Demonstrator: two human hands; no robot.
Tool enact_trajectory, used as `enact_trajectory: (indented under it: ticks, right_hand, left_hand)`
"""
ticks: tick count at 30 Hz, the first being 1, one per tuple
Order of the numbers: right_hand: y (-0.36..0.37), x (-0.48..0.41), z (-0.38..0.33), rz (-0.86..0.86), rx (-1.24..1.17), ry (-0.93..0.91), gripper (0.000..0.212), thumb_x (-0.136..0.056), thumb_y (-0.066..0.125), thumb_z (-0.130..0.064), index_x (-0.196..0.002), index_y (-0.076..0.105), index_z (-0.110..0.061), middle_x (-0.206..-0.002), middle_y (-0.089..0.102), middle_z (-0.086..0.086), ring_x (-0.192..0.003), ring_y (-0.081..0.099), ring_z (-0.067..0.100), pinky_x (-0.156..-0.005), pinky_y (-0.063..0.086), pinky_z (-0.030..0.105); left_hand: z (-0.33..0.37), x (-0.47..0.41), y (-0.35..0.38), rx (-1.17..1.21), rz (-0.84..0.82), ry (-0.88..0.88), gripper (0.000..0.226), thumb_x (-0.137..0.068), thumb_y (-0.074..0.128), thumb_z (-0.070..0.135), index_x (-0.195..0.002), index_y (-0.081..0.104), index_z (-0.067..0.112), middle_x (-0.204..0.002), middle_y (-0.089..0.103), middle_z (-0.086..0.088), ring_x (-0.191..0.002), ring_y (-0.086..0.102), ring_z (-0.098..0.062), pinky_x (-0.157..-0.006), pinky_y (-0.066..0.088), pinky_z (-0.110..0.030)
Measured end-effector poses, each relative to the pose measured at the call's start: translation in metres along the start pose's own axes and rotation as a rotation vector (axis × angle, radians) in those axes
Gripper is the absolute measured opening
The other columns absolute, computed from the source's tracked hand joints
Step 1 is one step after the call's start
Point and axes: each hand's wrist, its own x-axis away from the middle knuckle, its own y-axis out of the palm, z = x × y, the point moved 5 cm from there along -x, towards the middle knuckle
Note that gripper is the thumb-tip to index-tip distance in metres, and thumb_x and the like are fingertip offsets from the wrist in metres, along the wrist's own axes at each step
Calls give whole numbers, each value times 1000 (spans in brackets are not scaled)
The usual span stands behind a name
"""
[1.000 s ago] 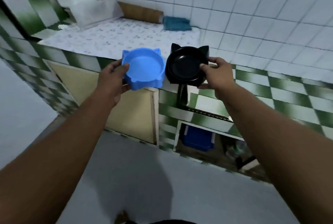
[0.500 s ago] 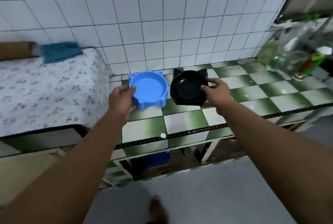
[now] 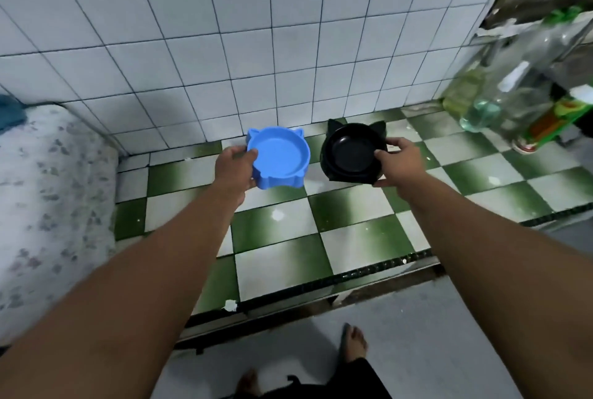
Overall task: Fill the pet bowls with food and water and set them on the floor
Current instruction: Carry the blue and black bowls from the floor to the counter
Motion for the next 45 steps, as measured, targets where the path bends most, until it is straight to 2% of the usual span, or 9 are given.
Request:
enact_trajectory:
  ticks: [5,9,14,19,25,32,39,42,45]
  right_hand:
    - [-13,-83,-3,-74,90,8,27,-92,63,-10,-114,60,-25,-109,66,15,-87,69,40,-57,59,60]
    - [-13,-127,-5,-128,136,30,29,-92,60,-7,-115,59,-25,-112,65,18,-90,68,42,-51,59,56]
    - [7,-175,5,-203,221,56,36,-94,60,-8,-127,60,-22,-116,63,16,-92,66,40,-47,59,53]
    - [37,-199,17,-259,271,50,36,-94,64,-12,-129,60,-19,-121,61,14,-98,64,40,-60,60,60]
    - [54,-220,29,-218,327,31,29,-87,73,-15,-116,70,-19,-108,70,7,-93,70,34,-74,62,54]
    - [54,-222,35,-99,427,-6,34,-81,76,-22,-112,70,-12,-107,71,10,-94,70,31,-85,60,47]
    - [54,-211,29,-120,538,-99,30,-89,72,-24,-113,64,-9,-110,68,10,-96,67,29,-89,58,42]
    - [49,-205,25,-137,571,-134,35,-90,69,-26,-120,60,-9,-117,64,10,-102,65,29,-89,54,34]
    - [50,-192,11,-149,631,-248,43,-91,66,-30,-126,56,-7,-125,62,12,-112,61,30,-91,50,33]
  left_hand:
    - [-35,-37,49,2,118,-88,26,-98,65,18,-123,61,18,-122,67,-9,-101,69,-32,-71,62,-42]
    - [-52,-60,73,-48,222,-94,28,-97,67,19,-124,61,17,-117,66,-9,-89,67,-29,-55,53,-30]
    - [-62,-102,92,-113,314,-79,26,-91,70,25,-116,65,22,-121,69,-10,-104,70,-32,-86,61,-47]
    - [-62,-118,98,-156,382,-50,35,-92,72,28,-124,66,15,-119,69,-7,-101,69,-26,-84,61,-39]
    - [-57,-127,90,-474,412,13,40,-86,79,37,-117,72,13,-103,73,0,-87,70,-19,-71,58,-27]
    - [-56,-130,84,-651,386,17,32,-86,78,33,-110,75,12,-101,77,-7,-84,74,-27,-80,64,-44]
    - [-49,-121,91,-599,372,37,57,-84,76,50,-124,69,10,-117,73,-6,-100,71,-26,-89,61,-41]
    - [-48,-115,94,-671,341,64,62,-90,72,49,-135,62,8,-134,66,-9,-117,65,-28,-97,49,-29]
    - [-45,-101,93,-692,345,96,64,-94,68,49,-141,55,8,-139,61,-11,-124,61,-28,-99,45,-31]
